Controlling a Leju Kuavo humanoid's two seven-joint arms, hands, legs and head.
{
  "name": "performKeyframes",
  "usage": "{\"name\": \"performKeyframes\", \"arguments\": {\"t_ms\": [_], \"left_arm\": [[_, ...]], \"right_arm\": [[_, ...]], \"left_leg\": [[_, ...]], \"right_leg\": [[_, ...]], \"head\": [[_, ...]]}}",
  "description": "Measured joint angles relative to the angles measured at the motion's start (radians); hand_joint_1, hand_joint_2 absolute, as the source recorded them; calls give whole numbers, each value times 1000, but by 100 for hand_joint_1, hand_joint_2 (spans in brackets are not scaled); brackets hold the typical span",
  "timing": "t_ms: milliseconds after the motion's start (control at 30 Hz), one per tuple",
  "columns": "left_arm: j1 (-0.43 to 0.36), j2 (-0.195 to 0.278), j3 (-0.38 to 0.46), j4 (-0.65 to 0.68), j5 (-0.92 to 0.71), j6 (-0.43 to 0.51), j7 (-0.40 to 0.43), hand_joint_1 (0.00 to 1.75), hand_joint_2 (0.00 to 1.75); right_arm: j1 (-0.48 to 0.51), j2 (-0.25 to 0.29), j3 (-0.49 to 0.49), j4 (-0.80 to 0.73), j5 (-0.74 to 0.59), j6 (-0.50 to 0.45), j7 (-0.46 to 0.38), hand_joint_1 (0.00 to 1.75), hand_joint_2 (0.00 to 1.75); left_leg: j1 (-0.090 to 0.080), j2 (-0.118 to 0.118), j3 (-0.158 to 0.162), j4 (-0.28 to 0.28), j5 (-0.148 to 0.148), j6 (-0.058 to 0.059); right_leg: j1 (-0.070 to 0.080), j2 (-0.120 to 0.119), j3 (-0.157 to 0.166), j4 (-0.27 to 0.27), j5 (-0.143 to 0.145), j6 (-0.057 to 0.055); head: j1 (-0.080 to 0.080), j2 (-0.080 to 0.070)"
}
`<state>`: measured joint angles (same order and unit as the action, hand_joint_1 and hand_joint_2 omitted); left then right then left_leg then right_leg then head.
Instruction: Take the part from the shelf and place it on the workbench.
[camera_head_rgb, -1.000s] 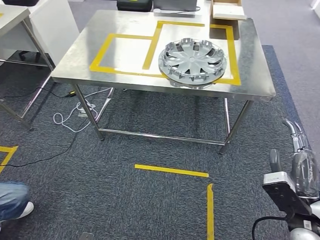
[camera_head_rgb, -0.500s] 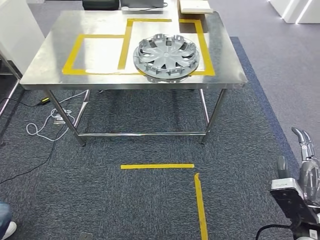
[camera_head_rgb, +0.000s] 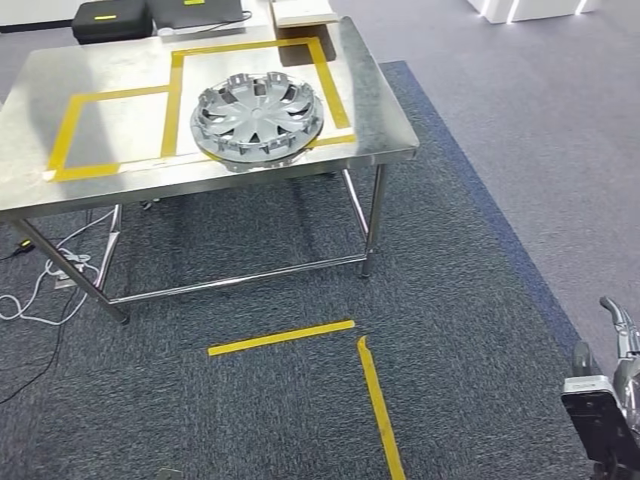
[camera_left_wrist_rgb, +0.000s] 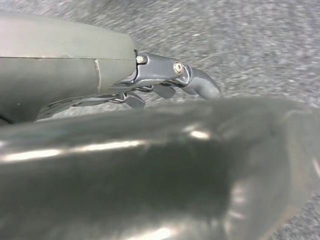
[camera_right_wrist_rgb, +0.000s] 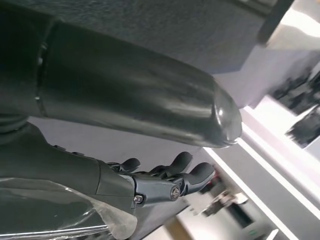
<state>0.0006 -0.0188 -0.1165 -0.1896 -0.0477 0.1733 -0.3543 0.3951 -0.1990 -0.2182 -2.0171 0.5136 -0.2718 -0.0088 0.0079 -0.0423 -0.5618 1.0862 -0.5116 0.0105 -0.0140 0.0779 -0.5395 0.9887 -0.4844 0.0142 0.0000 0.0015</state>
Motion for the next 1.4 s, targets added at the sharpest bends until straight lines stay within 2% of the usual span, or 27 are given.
{"name": "performKeyframes", "arguments": {"t_ms": [67,133,167,233,267,333,367,400,433,500,533,600,667,733,800,833,867,900,933,967,1033,1100,1167,1233,1300,1367,1400], "left_arm": [[-1,1,2,1,2,1,-1,0,0],[-3,0,3,1,3,3,-2,0,0],[-4,0,4,1,3,3,-3,0,0],[-5,-1,4,1,3,3,-4,0,0],[-4,0,4,1,3,3,-4,0,0],[-2,0,6,1,4,4,-6,0,0],[-1,0,8,1,5,5,-7,0,0],[0,-1,11,1,7,6,-9,0,0],[0,-2,14,1,9,8,-10,0,0],[0,-2,20,1,13,12,-11,0,0],[1,-2,22,1,14,14,-11,0,0],[1,-1,26,1,16,17,-13,0,0],[-1,-1,29,1,16,18,-14,0,0],[0,0,32,1,16,18,-15,0,0],[3,0,36,1,15,19,-16,0,0],[6,-1,38,1,15,19,-16,0,0],[8,0,40,1,15,19,-16,0,0],[10,0,41,1,15,19,-16,0,0],[10,0,43,1,15,19,-16,0,0],[10,1,44,1,15,19,-16,0,0],[10,3,45,2,15,19,-16,0,0],[9,4,46,2,14,19,-17,0,0],[6,4,46,3,13,19,-19,0,0],[4,3,47,3,12,19,-21,0,0],[5,4,47,3,10,18,-22,0,0],[9,3,47,3,8,15,-22,0,0],[10,3,47,3,8,14,-22,0,0]], "right_arm": [[12,22,-20,6,-1,8,3,0,0],[26,38,-36,10,-1,12,4,0,0],[33,43,-43,12,-2,12,3,0,0],[37,50,-56,15,-2,13,3,0,0],[37,53,-60,17,-1,15,4,0,0],[39,67,-71,22,6,29,7,0,0],[44,78,-81,27,13,41,6,0,0],[51,94,-95,33,23,57,1,0,0],[57,113,-115,40,35,75,-7,0,0],[62,165,-170,55,68,132,-42,0,0],[59,196,-206,63,87,171,-66,0,0],[43,268,-295,86,129,273,-129,0,0],[16,345,-404,118,164,366,-185,0,0],[-12,406,-510,155,183,413,-215,0,0],[-31,444,-583,191,190,426,-225,0,0],[-38,458,-609,207,192,429,-227,0,0],[-44,470,-630,220,194,431,-229,0,0],[-49,480,-649,231,195,432,-229,0,0],[-52,490,-665,240,196,432,-230,0,0],[-56,497,-678,247,197,433,-230,0,0],[-65,510,-697,259,198,434,-231,0,0],[-72,518,-710,269,189,441,-226,0,0],[-75,524,-727,285,168,450,-212,0,0],[-77,529,-746,319,152,432,-203,0,0],[-84,532,-755,368,152,387,-202,0,0],[-92,533,-760,430,159,343,-198,0,0],[-93,534,-762,462,161,325,-192,0,0]], "left_leg": [[2,-36,26,-67,16,5],[1,-25,28,-77,13,8],[2,-13,29,-81,16,12],[5,14,31,-90,21,23],[4,29,30,-91,22,26],[2,58,28,-91,22,28],[1,73,27,-91,22,28],[1,86,27,-91,21,28],[1,98,28,-91,21,27],[-2,118,31,-90,18,21],[-4,127,33,-89,16,16],[-7,143,37,-88,14,4],[-4,152,41,-86,10,-9],[0,118,28,-44,-26,-20],[2,70,-17,75,-98,-25],[2,59,-44,142,-129,-26],[2,54,-62,187,-141,-25],[2,52,-66,198,-133,-24],[2,48,-53,167,-105,-21],[2,37,-27,105,-64,-16],[3,-9,26,-23,-5,-5],[2,-35,44,-75,4,1],[2,-17,44,-84,6,6],[6,7,47,-95,12,18],[5,36,47,-100,15,25],[3,67,46,-100,15,25],[3,81,45,-100,14,25]], "right_leg": [[-2,24,-11,4,3,9],[-6,47,-26,4,9,25],[-7,41,-32,8,7,31],[-5,-8,-60,56,-27,40],[-5,-40,-85,112,-59,44],[-6,-68,-146,244,-119,51],[-6,-71,-162,283,-130,53],[-7,-74,-157,280,-119,55],[-7,-80,-130,236,-92,54],[-4,-116,-46,90,-35,48],[-2,-131,-16,36,-20,41],[4,-138,-1,1,-15,25],[4,-117,-5,0,-10,10],[-1,-101,-2,-4,-3,-3],[-2,-83,-2,-5,2,-11],[-1,-71,-4,-4,4,-13],[0,-57,-5,-4,4,-14],[1,-43,-5,-3,5,-14],[2,-29,-4,-2,5,-14],[3,-15,-4,-1,5,-14],[4,11,-7,4,5,-10],[1,36,-19,8,10,1],[-3,52,-33,10,14,15],[-1,16,-56,41,-8,24],[1,-45,-109,148,-67,32],[0,-69,-162,262,-113,39],[-1,-73,-168,279,-112,41]], "head": [[0,0],[0,0],[1,0],[6,0],[9,0],[11,0],[11,0],[11,0],[11,0],[12,0],[10,0],[8,0],[6,0],[4,0],[1,0],[1,0],[1,0],[1,0],[1,0],[1,0],[1,0],[1,0],[1,0],[7,0],[13,0],[15,0],[15,0]]}}
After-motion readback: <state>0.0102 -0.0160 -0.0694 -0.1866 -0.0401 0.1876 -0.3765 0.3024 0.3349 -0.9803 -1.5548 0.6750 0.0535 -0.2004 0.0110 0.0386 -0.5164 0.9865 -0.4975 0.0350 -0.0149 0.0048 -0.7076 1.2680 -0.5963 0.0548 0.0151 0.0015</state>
